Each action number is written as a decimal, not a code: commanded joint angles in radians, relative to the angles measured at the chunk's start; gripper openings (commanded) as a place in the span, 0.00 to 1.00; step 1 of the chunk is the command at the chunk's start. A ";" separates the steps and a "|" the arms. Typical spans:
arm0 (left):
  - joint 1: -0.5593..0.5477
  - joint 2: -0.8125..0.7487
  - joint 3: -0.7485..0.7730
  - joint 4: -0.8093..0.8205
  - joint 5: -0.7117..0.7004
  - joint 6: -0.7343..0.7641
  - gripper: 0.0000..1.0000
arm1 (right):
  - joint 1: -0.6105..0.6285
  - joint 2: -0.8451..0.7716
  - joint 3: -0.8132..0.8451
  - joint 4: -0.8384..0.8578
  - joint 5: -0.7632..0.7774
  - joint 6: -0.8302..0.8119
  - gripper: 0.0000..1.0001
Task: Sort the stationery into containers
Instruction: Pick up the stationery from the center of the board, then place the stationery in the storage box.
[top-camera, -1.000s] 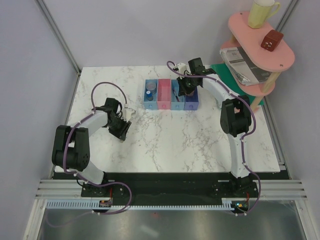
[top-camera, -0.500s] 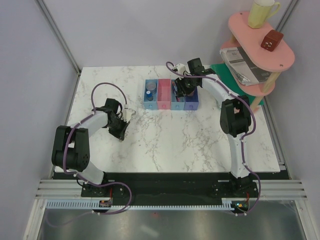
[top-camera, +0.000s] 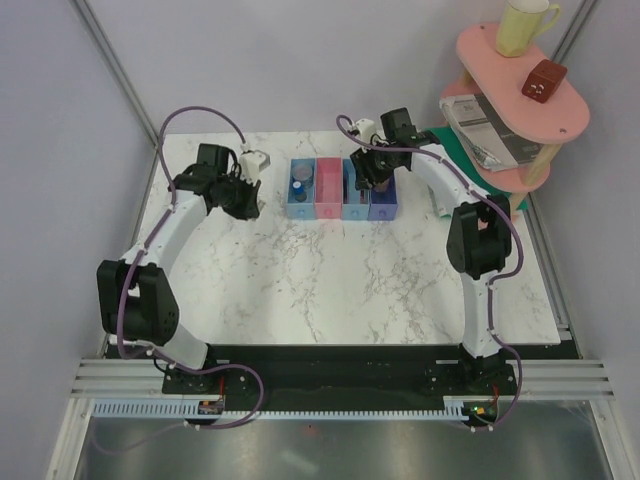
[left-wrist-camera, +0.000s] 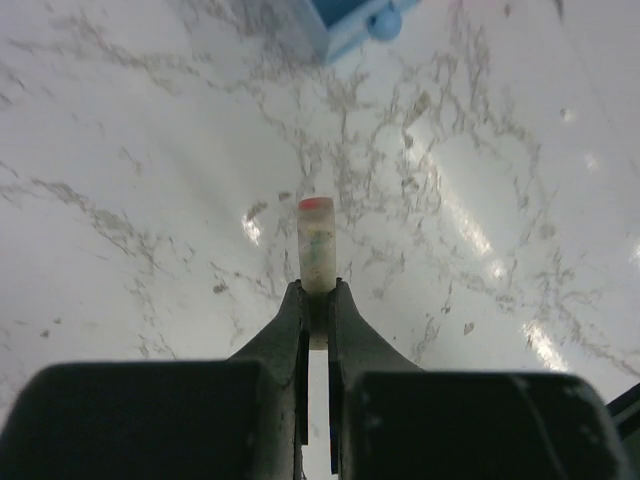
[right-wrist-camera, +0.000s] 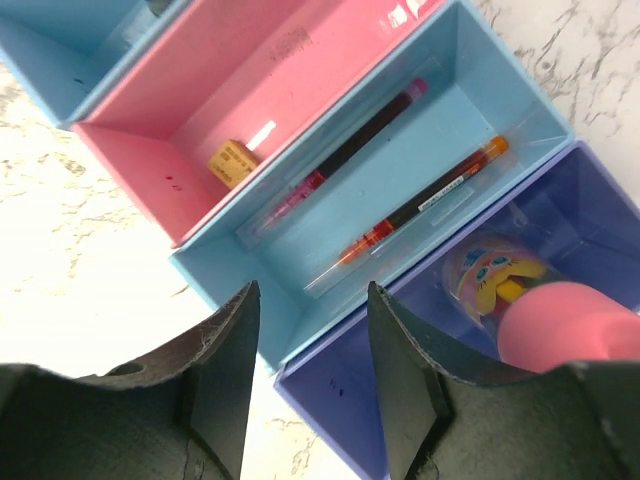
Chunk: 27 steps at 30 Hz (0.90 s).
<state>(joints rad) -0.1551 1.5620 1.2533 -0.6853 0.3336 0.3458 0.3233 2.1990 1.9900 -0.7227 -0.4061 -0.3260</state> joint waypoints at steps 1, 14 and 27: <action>-0.035 0.085 0.190 0.026 0.117 -0.135 0.02 | 0.007 -0.128 0.004 0.003 -0.091 -0.004 0.55; -0.219 0.516 0.633 0.110 0.059 -0.209 0.02 | 0.006 -0.344 -0.091 0.029 -0.221 0.022 0.69; -0.299 0.699 0.799 0.112 -0.028 -0.194 0.02 | 0.000 -0.472 -0.186 0.040 -0.204 0.007 0.98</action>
<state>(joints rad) -0.4488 2.2162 2.0060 -0.5915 0.3649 0.1680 0.3271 1.7821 1.8080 -0.7113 -0.5976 -0.3073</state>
